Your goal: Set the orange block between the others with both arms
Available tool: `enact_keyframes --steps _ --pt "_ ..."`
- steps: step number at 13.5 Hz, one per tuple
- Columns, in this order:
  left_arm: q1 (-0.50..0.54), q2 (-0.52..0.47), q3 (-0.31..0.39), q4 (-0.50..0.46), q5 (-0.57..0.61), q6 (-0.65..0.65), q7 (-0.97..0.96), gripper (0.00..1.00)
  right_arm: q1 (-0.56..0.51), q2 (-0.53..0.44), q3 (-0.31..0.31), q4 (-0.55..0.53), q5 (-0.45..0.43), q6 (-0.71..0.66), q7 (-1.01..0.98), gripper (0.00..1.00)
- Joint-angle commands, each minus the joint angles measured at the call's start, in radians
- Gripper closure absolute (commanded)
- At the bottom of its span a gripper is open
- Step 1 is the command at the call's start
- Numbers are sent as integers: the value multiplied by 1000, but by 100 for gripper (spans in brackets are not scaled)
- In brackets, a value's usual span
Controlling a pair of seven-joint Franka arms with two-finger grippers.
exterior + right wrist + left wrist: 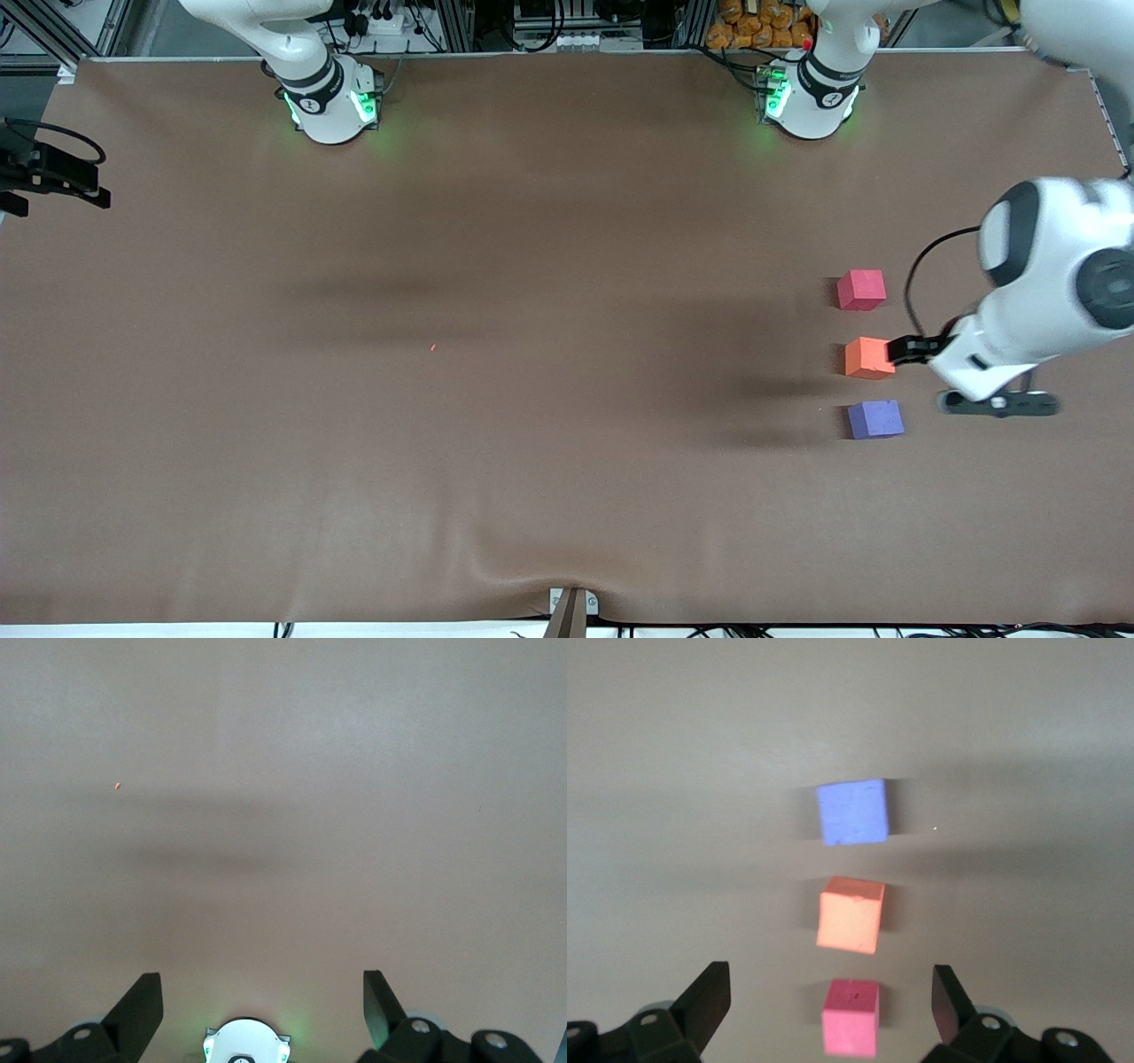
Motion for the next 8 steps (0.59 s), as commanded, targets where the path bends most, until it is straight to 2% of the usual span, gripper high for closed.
enact_keyframes --steps 1,8 --pt "8 -24 -10 90 17 -96 1 0 2 -4 -5 0 12 -5 -7 0" --pt "5 -219 -34 90 -25 -165 -12 0 2 -2 -5 0 12 -4 -8 0"
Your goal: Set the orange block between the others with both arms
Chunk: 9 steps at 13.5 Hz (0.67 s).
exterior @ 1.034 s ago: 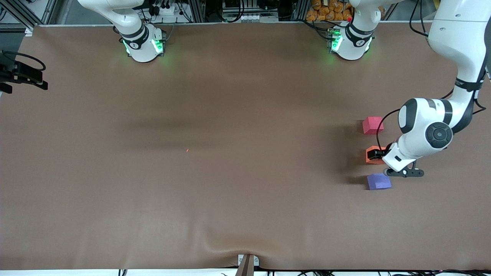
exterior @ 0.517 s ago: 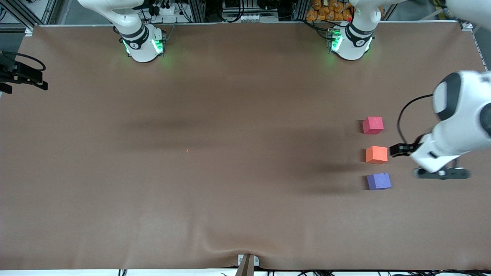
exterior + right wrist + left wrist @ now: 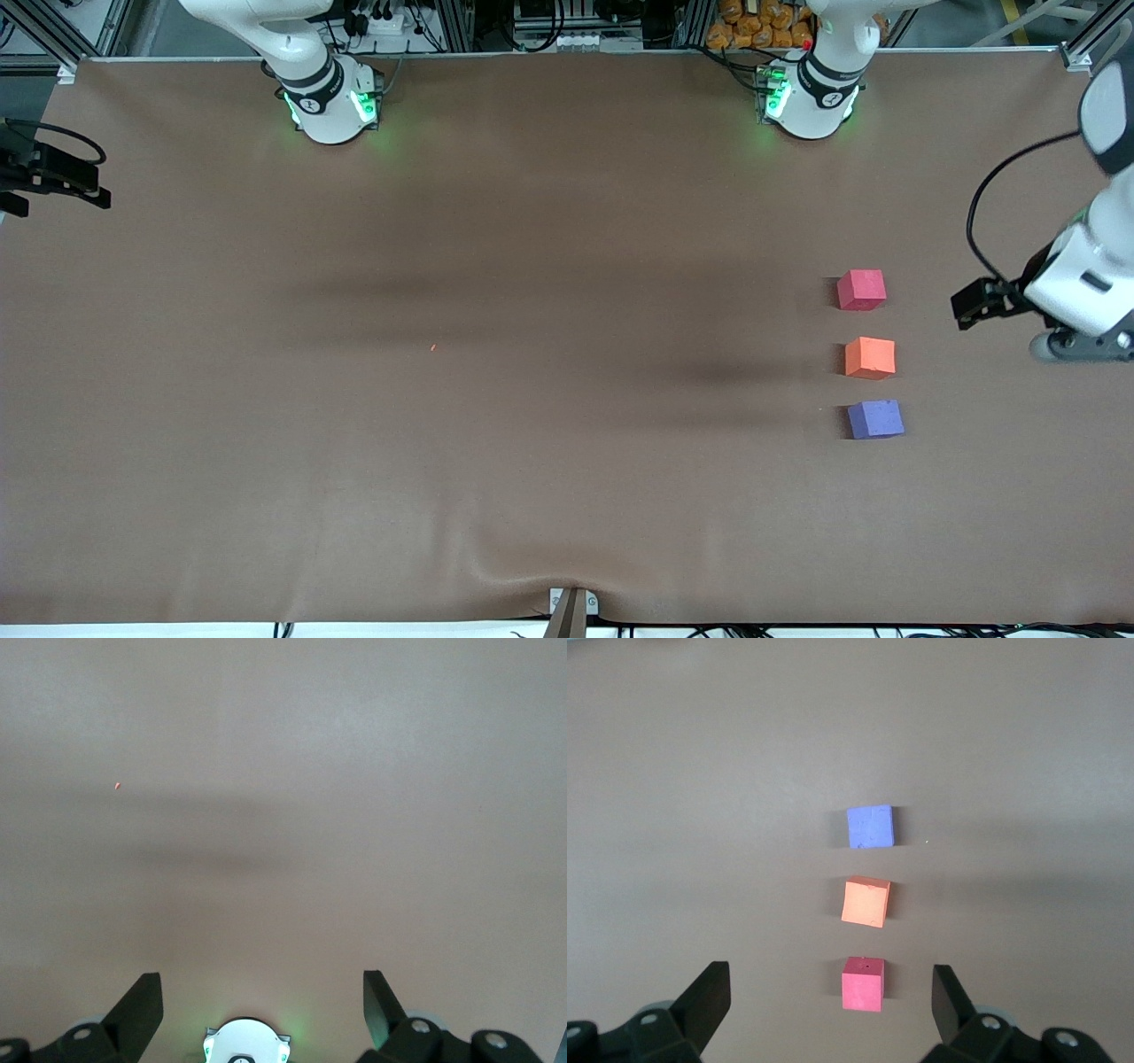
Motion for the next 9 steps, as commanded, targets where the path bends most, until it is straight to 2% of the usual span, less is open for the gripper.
enact_keyframes --steps 1,3,7,9 --pt "0 -83 8 -13 -57 -56 -4 0 2 -2 -3 0 12 -4 -8 0" --pt "-42 -124 33 -34 -99 -78 -10 0 2 -2 -5 0 12 -4 -8 0" --pt "-190 -204 221 -132 -200 -96 -10 0 2 -2 -5 0 12 -2 -8 0" --pt "-201 -212 228 -134 -199 -121 -16 0 2 -2 -5 0 12 -2 -8 0"
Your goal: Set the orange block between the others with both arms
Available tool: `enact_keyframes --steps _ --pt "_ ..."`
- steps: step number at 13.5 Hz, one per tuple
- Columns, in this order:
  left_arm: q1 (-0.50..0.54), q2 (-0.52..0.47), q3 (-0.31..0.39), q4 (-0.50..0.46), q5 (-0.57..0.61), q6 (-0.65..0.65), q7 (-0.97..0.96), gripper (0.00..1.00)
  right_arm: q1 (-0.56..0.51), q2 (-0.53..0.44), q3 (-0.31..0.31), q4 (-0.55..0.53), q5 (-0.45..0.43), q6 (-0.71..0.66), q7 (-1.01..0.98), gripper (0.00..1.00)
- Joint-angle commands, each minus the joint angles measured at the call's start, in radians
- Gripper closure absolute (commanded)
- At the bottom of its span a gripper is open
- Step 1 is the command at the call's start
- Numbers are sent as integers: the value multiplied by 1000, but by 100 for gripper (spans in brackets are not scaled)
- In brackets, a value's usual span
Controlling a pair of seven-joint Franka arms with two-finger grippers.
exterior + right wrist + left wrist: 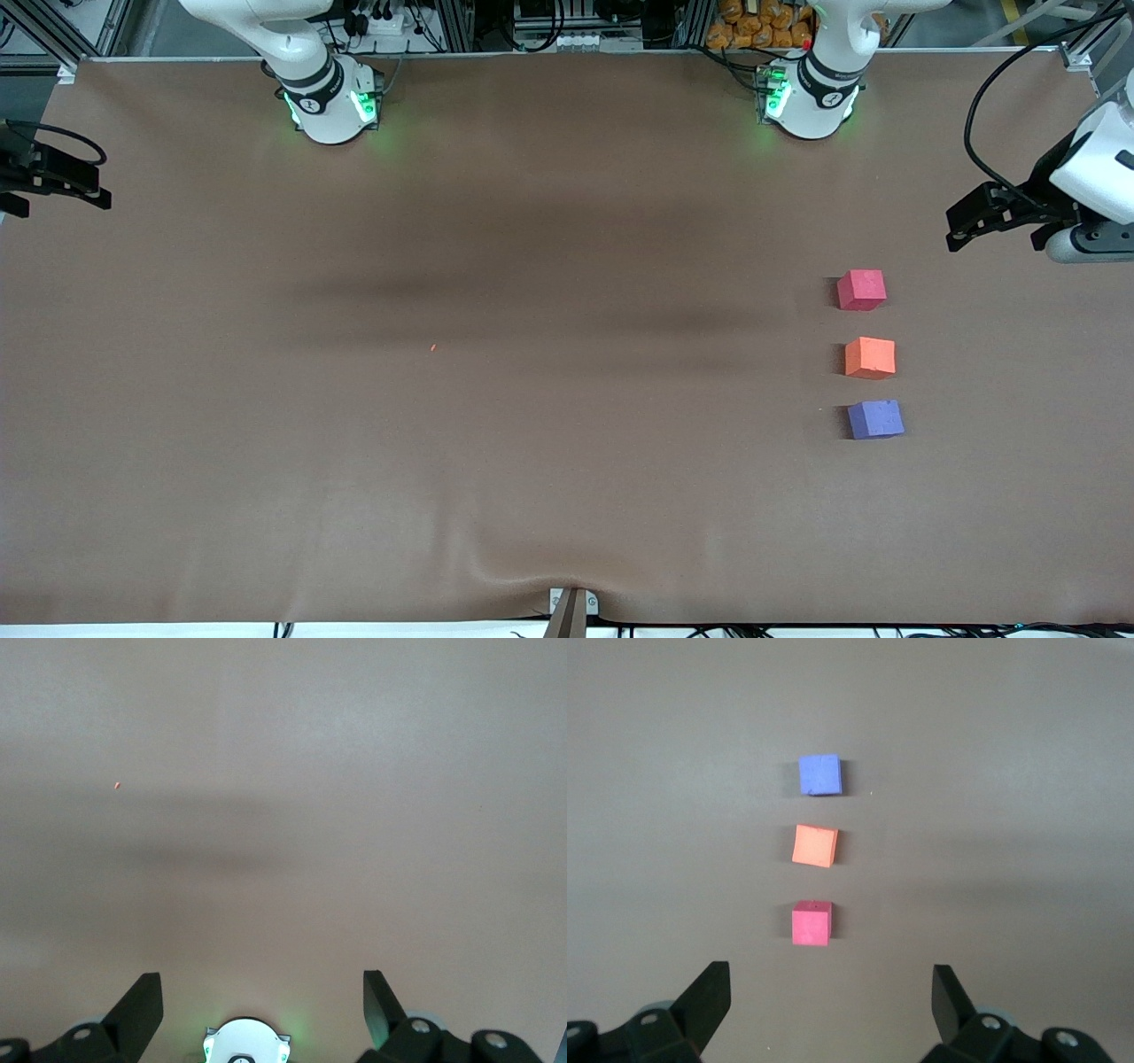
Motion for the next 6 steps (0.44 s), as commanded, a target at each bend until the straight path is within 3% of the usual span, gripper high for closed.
enact_keyframes --steps 1,6 --pt "-20 -35 20 -23 -9 -19 6 0 2 -1 -3 0 12 -2 -8 0" --pt "-20 -35 20 1 -8 -59 3 0 0 0 -3 0 13 1 -8 0"
